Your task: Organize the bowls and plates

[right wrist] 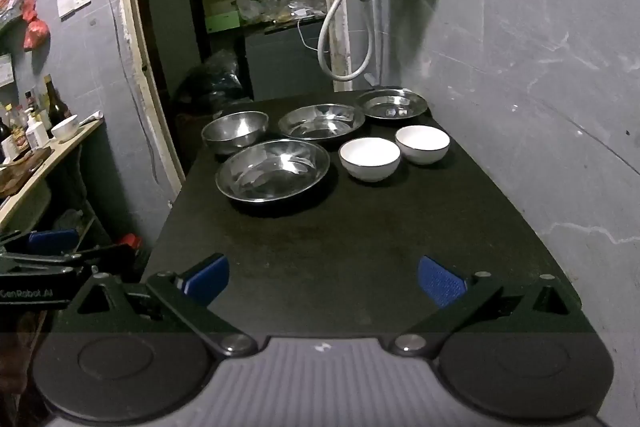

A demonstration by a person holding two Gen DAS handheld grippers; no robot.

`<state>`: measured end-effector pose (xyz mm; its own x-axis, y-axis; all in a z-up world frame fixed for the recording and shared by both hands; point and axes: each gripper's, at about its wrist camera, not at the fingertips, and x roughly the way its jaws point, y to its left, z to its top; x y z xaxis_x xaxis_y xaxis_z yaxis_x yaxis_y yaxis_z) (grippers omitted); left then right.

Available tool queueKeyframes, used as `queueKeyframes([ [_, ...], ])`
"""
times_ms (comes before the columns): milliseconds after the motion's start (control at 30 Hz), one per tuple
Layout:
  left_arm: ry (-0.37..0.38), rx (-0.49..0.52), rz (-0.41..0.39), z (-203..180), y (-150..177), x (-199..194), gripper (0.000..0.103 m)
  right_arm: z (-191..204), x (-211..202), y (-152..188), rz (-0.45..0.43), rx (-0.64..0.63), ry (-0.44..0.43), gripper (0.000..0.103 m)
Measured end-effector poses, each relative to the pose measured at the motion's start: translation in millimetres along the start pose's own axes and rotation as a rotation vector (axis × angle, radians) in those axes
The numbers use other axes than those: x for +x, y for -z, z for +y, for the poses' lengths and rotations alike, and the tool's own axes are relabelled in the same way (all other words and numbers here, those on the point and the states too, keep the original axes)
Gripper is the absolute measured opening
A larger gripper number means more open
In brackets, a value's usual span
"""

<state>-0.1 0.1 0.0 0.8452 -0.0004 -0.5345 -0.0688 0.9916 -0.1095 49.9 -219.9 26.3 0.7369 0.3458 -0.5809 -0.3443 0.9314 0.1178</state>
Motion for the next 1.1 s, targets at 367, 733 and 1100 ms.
queueKeyframes([
  [367, 0.003, 0.001, 0.002, 3.7, -0.1, 4.7, 0.102, 1.0, 2.2, -2.0, 0.001, -0.001, 0.003, 0.103],
  [733, 0.009, 0.010, 0.011, -1.5, -2.3, 12.0, 0.102, -4.0, 8.4, -5.2, 0.009, 0.003, 0.008, 0.103],
  [1100, 0.008, 0.014, 0.008, -4.0, -3.4, 18.8, 0.102, -10.7, 13.2, -6.5, 0.020, 0.008, 0.007, 0.103],
])
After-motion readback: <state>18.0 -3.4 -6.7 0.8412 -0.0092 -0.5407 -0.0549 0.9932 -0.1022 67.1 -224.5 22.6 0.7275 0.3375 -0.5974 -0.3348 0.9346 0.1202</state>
